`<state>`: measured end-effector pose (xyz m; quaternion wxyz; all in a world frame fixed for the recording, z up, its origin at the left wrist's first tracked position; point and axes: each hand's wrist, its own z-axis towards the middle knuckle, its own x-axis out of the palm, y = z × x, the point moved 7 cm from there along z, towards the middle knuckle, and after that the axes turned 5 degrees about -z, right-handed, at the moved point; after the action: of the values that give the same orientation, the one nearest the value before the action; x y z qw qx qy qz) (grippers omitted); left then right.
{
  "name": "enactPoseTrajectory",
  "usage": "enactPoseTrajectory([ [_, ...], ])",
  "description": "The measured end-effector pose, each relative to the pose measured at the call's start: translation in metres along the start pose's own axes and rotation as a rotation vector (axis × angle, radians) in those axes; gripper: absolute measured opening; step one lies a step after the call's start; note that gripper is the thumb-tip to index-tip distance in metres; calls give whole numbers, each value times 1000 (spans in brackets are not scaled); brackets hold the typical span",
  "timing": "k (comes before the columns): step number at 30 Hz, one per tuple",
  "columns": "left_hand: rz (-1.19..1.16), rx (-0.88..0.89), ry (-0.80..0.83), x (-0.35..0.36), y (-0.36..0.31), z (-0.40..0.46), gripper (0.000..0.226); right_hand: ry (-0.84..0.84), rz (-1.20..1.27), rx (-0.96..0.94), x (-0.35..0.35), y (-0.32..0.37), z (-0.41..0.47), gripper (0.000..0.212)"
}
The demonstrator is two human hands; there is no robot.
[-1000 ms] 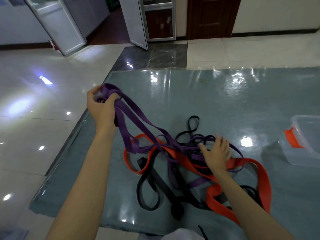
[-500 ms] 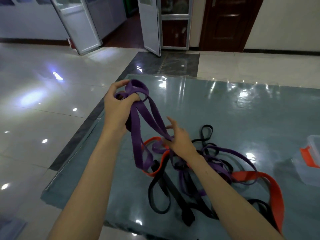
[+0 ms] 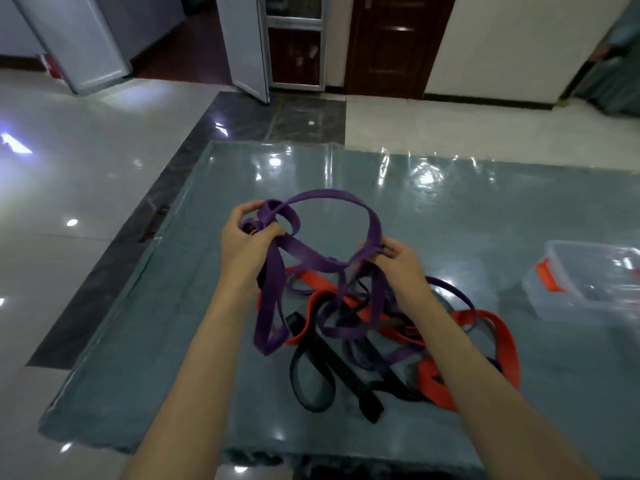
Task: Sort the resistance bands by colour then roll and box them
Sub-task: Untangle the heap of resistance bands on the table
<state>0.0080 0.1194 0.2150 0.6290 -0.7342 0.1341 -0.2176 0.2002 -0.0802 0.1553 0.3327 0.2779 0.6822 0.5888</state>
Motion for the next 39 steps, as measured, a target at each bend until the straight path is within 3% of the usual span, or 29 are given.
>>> enactPoseTrajectory([
  [4,-24,-54,107,42,24,-16,40,-182,259,98,-45,3,-22,25],
  [12,26,-88,359,146,54,-57,39,-348,646,131,-140,0,-65,29],
  [17,29,-173,419,220,81,-90,40,-435,551,178,-217,-16,-93,28],
  [22,67,-206,481,314,118,-126,37,-333,484,194,-319,-33,-113,12],
  [24,84,-235,484,353,136,-143,38,-301,477,215,-361,-45,-120,15],
  [31,83,-357,501,476,203,-223,39,-431,726,352,-495,-119,-147,14],
  [37,-1,-460,488,556,244,-267,49,-448,845,382,-564,-169,-157,30],
  [39,15,-480,526,578,267,-278,47,-541,830,408,-585,-192,-160,23],
])
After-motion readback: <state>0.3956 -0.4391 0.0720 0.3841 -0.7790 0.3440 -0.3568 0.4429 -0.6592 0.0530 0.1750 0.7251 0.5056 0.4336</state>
